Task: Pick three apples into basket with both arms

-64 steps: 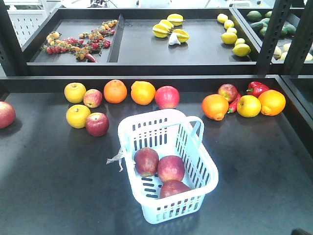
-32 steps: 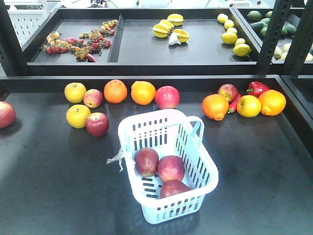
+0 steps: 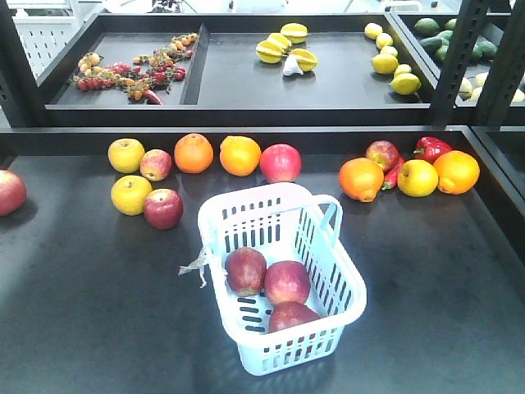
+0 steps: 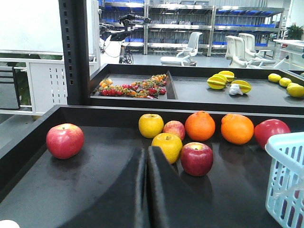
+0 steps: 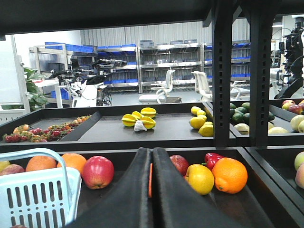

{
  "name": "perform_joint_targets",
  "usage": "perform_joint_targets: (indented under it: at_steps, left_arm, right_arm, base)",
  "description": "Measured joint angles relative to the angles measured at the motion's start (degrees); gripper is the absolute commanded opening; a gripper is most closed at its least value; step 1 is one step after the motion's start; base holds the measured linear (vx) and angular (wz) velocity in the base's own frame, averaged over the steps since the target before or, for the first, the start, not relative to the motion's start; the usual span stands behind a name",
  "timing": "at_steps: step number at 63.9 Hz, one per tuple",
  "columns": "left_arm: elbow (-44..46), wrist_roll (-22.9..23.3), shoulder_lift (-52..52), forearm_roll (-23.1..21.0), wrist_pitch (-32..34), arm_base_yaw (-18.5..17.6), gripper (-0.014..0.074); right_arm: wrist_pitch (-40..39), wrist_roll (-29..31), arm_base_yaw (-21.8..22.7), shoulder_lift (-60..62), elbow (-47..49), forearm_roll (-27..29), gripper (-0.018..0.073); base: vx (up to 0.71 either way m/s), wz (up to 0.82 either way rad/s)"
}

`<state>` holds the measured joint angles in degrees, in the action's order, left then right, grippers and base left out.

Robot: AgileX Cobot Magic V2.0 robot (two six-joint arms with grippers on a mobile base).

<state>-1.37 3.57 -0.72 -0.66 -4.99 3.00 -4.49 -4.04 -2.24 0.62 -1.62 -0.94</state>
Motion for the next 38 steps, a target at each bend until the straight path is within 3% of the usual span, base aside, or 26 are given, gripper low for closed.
perform_joint_targets:
  at_steps: [38]
  left_arm:
    - [0.00, 0.00, 0.00, 0.00, 0.00, 0.00, -0.0006]
  right_arm:
    - [-0.08, -0.19, 0.00, 0.00, 0.00, 0.04, -0.0004]
  base:
    - [0.00, 0.00]
